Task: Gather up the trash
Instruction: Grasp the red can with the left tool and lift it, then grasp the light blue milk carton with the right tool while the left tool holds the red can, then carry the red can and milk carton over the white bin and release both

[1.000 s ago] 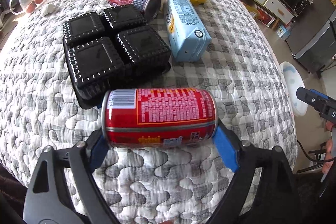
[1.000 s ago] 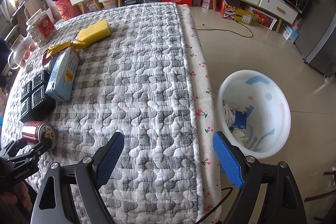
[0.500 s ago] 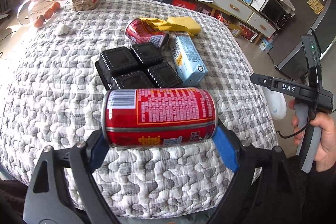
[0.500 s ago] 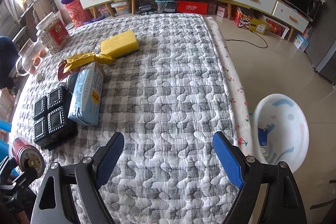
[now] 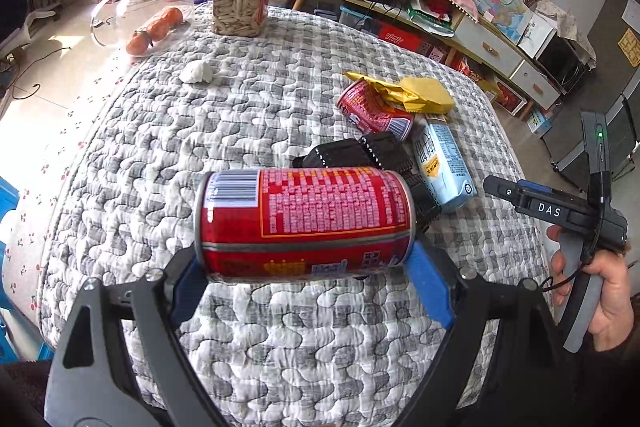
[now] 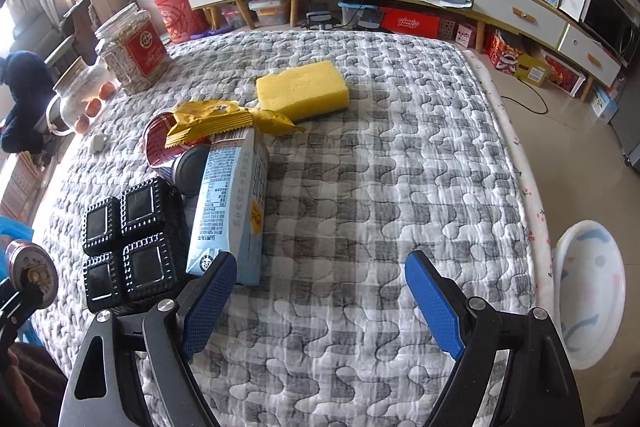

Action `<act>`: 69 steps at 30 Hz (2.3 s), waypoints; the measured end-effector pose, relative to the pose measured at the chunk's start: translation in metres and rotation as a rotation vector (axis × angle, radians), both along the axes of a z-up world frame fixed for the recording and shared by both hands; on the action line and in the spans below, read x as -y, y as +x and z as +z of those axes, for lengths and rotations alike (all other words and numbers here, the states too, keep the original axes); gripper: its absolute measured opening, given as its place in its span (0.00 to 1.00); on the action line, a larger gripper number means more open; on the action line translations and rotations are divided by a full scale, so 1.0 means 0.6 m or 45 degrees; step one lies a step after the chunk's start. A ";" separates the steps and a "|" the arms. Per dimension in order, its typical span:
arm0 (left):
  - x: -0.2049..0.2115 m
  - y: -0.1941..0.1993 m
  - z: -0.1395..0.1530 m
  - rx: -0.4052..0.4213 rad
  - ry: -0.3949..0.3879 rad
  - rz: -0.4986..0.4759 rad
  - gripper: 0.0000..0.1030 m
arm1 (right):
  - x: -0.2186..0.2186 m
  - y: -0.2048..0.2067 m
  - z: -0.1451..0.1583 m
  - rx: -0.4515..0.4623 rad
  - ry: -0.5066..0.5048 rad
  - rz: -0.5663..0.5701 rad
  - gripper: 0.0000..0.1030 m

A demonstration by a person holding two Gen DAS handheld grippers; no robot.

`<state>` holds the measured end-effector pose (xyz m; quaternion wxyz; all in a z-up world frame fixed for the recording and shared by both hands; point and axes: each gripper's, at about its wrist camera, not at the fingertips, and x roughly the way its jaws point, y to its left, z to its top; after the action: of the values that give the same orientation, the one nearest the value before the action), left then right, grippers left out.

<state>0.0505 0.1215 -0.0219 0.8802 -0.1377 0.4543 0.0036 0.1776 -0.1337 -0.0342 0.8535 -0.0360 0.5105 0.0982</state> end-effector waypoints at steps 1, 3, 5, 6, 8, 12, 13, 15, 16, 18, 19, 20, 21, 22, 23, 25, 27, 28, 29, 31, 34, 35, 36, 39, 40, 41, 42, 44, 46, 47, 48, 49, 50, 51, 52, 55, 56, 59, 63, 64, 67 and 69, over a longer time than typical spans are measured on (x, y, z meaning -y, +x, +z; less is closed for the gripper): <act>-0.003 0.001 -0.002 -0.006 -0.005 0.005 0.85 | -0.005 0.001 -0.003 -0.002 0.002 0.007 0.85; -0.006 0.003 -0.005 -0.016 -0.013 0.012 0.85 | -0.016 0.002 -0.008 -0.002 -0.003 0.021 0.85; -0.008 0.003 -0.008 -0.024 -0.019 0.016 0.85 | -0.025 0.004 -0.014 -0.004 -0.010 0.037 0.85; -0.011 0.003 -0.008 -0.027 -0.022 0.017 0.85 | -0.030 0.005 -0.016 -0.005 -0.008 0.045 0.85; -0.011 0.003 -0.009 -0.029 -0.023 0.017 0.85 | -0.037 0.007 -0.018 -0.004 0.008 0.057 0.85; -0.011 0.003 -0.009 -0.030 -0.024 0.015 0.85 | -0.046 0.009 -0.022 0.001 0.022 0.068 0.84; -0.011 0.003 -0.009 -0.030 -0.022 0.015 0.85 | -0.048 0.009 -0.022 -0.003 0.030 0.071 0.84; -0.011 0.003 -0.009 -0.029 -0.021 0.016 0.85 | -0.050 0.007 -0.020 -0.005 0.049 0.080 0.81; -0.012 0.004 -0.010 -0.029 -0.021 0.017 0.85 | -0.052 0.005 -0.018 -0.002 0.057 0.091 0.81; -0.012 0.004 -0.010 -0.028 -0.018 0.019 0.85 | -0.057 0.002 -0.016 -0.001 0.068 0.108 0.81; -0.012 0.005 -0.011 -0.029 -0.016 0.020 0.85 | -0.058 0.002 -0.018 -0.009 0.070 0.112 0.81; -0.013 0.005 -0.012 -0.030 -0.015 0.022 0.85 | -0.059 0.002 -0.022 -0.020 0.070 0.113 0.81; -0.013 0.006 -0.013 -0.032 -0.014 0.023 0.85 | -0.061 0.002 -0.026 -0.032 0.068 0.114 0.80; -0.012 0.006 -0.014 -0.034 -0.013 0.024 0.85 | -0.063 0.003 -0.031 -0.046 0.066 0.115 0.79; -0.012 0.007 -0.014 -0.035 -0.012 0.024 0.85 | -0.065 0.003 -0.037 -0.059 0.063 0.117 0.77; -0.011 0.008 -0.016 -0.037 -0.008 0.024 0.85 | -0.071 0.004 -0.048 -0.081 0.047 0.122 0.74; -0.012 0.009 -0.017 -0.038 -0.005 0.023 0.85 | -0.075 0.007 -0.060 -0.109 0.032 0.127 0.62; -0.012 0.009 -0.017 -0.038 -0.006 0.023 0.85 | -0.076 0.008 -0.066 -0.124 0.030 0.127 0.58; -0.012 0.009 -0.017 -0.038 -0.007 0.024 0.85 | -0.076 0.009 -0.069 -0.135 0.031 0.125 0.48; -0.011 0.009 -0.017 -0.034 -0.008 0.026 0.85 | -0.073 0.009 -0.069 -0.140 0.034 0.127 0.37; -0.010 0.011 -0.013 -0.024 -0.012 0.025 0.85 | -0.061 0.002 -0.048 -0.093 0.041 0.125 0.36; -0.008 0.011 -0.012 -0.019 -0.013 0.023 0.85 | -0.054 -0.001 -0.039 -0.076 0.051 0.124 0.36; -0.007 0.013 -0.009 -0.014 -0.013 0.021 0.85 | -0.047 -0.005 -0.030 -0.060 0.063 0.120 0.36; 0.000 0.017 -0.004 -0.001 -0.011 0.006 0.85 | -0.023 -0.016 -0.003 -0.010 0.089 0.103 0.36; 0.005 0.018 -0.003 0.002 -0.007 0.000 0.85 | -0.014 -0.020 0.006 0.006 0.098 0.094 0.36; 0.009 0.020 -0.002 0.004 -0.003 -0.007 0.85 | -0.002 -0.024 0.015 0.021 0.109 0.084 0.36; 0.015 0.022 -0.002 0.005 0.001 -0.017 0.85 | 0.009 -0.027 0.024 0.035 0.121 0.073 0.36; 0.029 0.025 0.000 0.005 0.012 -0.036 0.85 | 0.033 -0.035 0.040 0.062 0.145 0.048 0.36; 0.044 0.028 0.000 0.005 0.023 -0.057 0.85 | 0.058 -0.042 0.054 0.086 0.164 0.021 0.36; 0.052 0.030 0.001 0.005 0.028 -0.068 0.85 | 0.071 -0.045 0.060 0.095 0.172 0.008 0.36; 0.060 0.032 0.001 0.006 0.032 -0.078 0.85 | 0.085 -0.049 0.065 0.102 0.181 -0.007 0.36; 0.068 0.034 0.002 0.008 0.037 -0.089 0.85 | 0.096 -0.051 0.068 0.107 0.189 -0.021 0.36; 0.077 0.036 0.004 0.009 0.042 -0.099 0.85 | 0.110 -0.056 0.072 0.113 0.197 -0.036 0.36; 0.087 0.038 0.005 0.011 0.045 -0.111 0.85 | 0.124 -0.060 0.076 0.119 0.204 -0.051 0.36; 0.096 0.041 0.006 0.014 0.049 -0.123 0.85 | 0.136 -0.064 0.080 0.124 0.209 -0.063 0.36; 0.130 0.048 0.011 0.026 0.060 -0.162 0.85 | 0.176 -0.076 0.087 0.136 0.217 -0.109 0.36; 0.142 0.050 0.014 0.032 0.063 -0.175 0.85 | 0.190 -0.080 0.088 0.137 0.222 -0.127 0.36; 0.180 0.058 0.019 0.045 0.077 -0.223 0.85 | 0.235 -0.091 0.088 0.137 0.231 -0.188 0.36; 0.231 0.071 0.024 0.054 0.088 -0.283 0.85 | 0.303 -0.105 0.090 0.141 0.243 -0.290 0.36; 0.244 0.075 0.025 0.058 0.091 -0.298 0.85 | 0.321 -0.109 0.090 0.142 0.245 -0.319 0.36; 0.283 0.086 0.029 0.062 0.107 -0.349 0.85 | 0.376 -0.119 0.087 0.140 0.244 -0.409 0.36; 0.310 0.093 0.030 0.065 0.109 -0.381 0.85 | 0.413 -0.126 0.083 0.132 0.237 -0.478 0.36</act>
<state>0.1065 -0.0645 -0.0037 0.8872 -0.0310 0.4465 -0.1120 0.1021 -0.3813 0.0155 0.8816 0.1337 0.4523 -0.0178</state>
